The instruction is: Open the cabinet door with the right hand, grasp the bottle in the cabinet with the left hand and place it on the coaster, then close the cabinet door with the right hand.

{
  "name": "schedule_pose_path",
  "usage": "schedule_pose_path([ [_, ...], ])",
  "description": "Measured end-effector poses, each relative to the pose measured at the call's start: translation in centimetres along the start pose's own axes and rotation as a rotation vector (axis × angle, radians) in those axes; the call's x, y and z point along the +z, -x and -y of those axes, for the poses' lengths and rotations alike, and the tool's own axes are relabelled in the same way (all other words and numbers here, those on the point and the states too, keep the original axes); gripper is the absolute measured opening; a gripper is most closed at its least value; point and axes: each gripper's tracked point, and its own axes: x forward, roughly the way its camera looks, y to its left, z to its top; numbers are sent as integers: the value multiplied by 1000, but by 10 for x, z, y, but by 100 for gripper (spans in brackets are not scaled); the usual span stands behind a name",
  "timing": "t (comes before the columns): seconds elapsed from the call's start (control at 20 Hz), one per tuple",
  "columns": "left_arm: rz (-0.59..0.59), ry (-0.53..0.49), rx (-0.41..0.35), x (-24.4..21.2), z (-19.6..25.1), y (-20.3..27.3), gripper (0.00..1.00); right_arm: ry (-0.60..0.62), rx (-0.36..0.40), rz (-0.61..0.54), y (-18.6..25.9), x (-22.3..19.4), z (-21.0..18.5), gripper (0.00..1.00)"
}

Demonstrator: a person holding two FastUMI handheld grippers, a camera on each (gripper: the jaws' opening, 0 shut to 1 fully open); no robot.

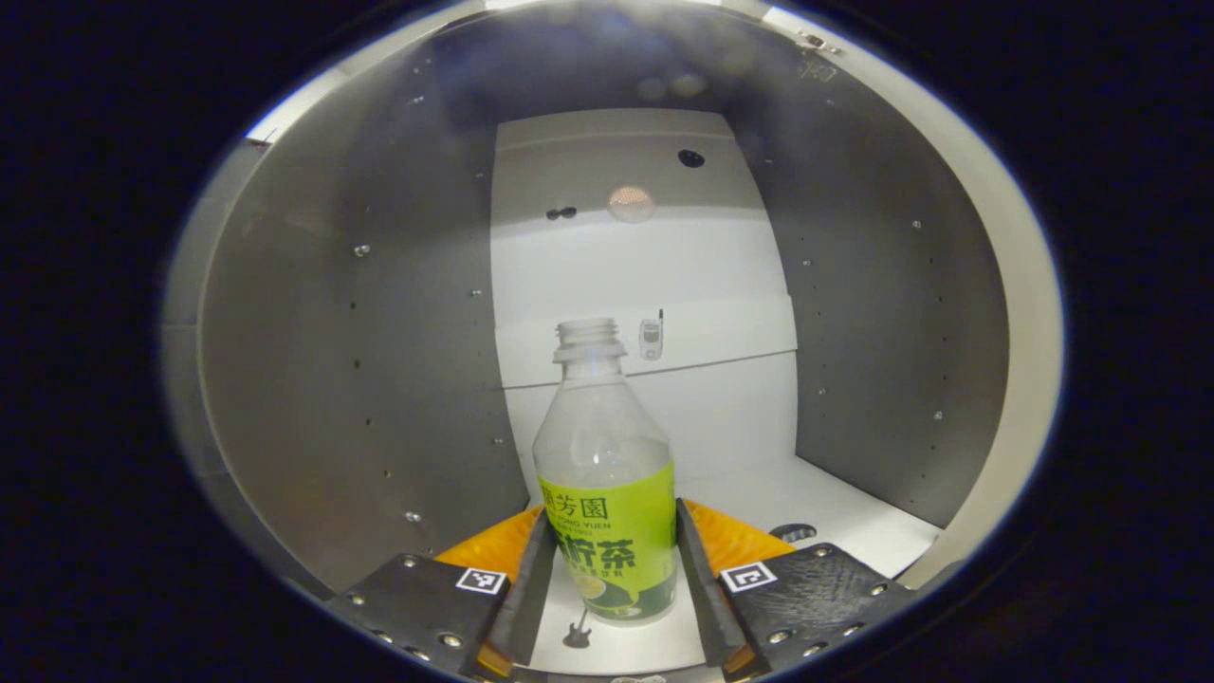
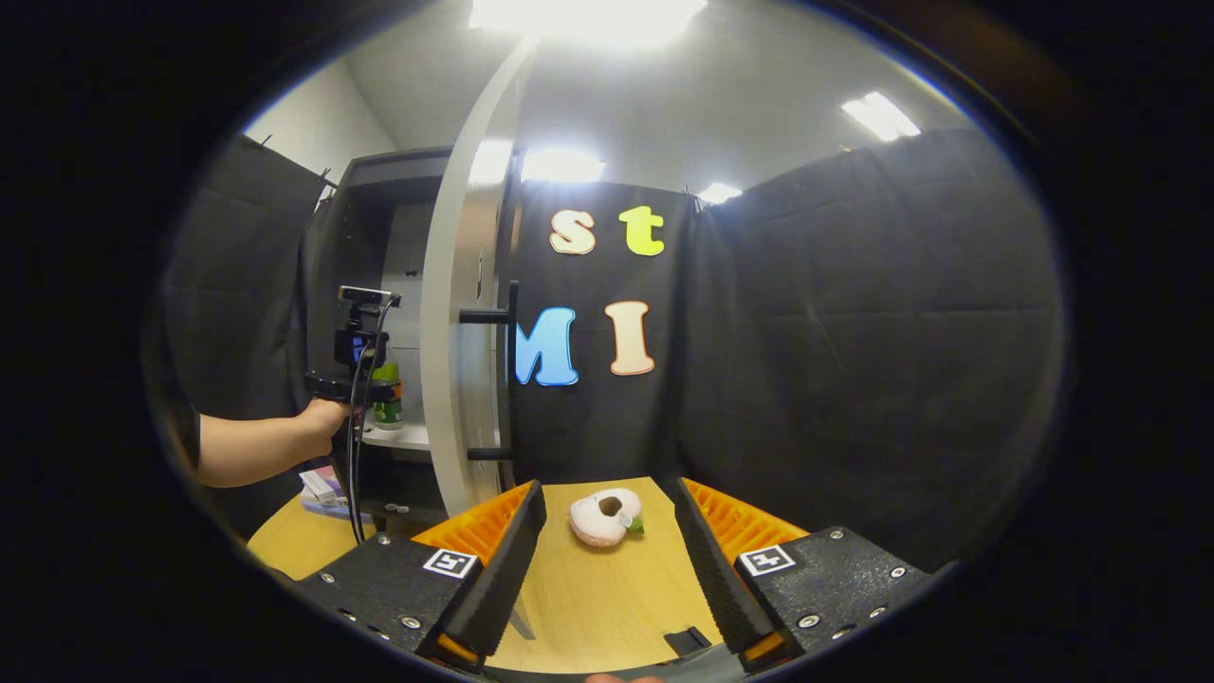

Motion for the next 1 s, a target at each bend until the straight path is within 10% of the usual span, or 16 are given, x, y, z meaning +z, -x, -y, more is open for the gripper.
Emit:
schedule_pose_path([
  [1.0, 84, -95, 196, 33, -47, 166, 65, -20, 275, -82, -44, -59, 28, 85],
])
